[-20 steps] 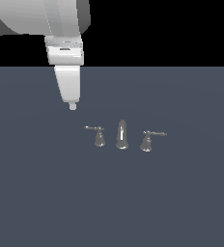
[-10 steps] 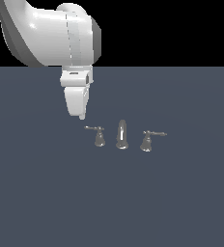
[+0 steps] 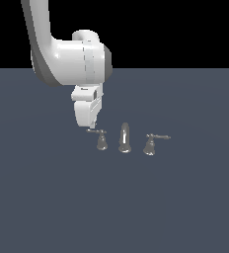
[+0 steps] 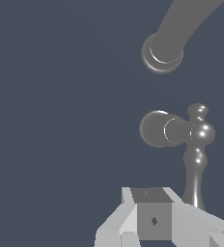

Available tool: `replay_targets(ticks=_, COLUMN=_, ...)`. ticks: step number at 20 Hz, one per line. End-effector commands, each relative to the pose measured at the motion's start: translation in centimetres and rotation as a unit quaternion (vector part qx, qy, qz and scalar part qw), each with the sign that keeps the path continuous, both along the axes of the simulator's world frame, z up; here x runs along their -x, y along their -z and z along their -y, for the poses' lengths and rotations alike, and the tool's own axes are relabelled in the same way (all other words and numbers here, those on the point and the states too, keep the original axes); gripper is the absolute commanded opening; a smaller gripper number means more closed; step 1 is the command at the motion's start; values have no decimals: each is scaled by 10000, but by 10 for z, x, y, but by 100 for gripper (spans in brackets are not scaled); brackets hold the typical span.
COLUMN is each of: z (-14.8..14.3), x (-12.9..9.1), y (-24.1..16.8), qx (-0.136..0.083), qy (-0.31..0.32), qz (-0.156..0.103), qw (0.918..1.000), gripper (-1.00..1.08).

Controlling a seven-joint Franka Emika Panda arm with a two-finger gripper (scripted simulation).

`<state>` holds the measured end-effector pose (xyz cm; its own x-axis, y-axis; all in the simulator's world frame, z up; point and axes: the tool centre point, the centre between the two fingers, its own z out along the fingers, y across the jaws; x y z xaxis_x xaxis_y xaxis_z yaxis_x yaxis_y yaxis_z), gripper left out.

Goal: Turn on the faucet by rotating a designated handle.

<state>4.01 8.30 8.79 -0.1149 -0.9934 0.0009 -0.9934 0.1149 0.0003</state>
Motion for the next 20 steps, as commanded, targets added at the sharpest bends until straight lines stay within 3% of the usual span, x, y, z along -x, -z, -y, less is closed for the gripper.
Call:
replay_targets(ticks=1, z=4, x=-6, y=6, qx=4, qy=155, qz=4, qw=9999, gripper=-100)
replay_targets(ticks=11, z=8, x=-10, y=11, qx=0, qy=288, qz=1, qw=9996, gripper=-100)
replay_targets(ticks=20, z=-13, x=18, y=11, qx=-3, qy=291, qz=2, qw=9996, gripper=-100)
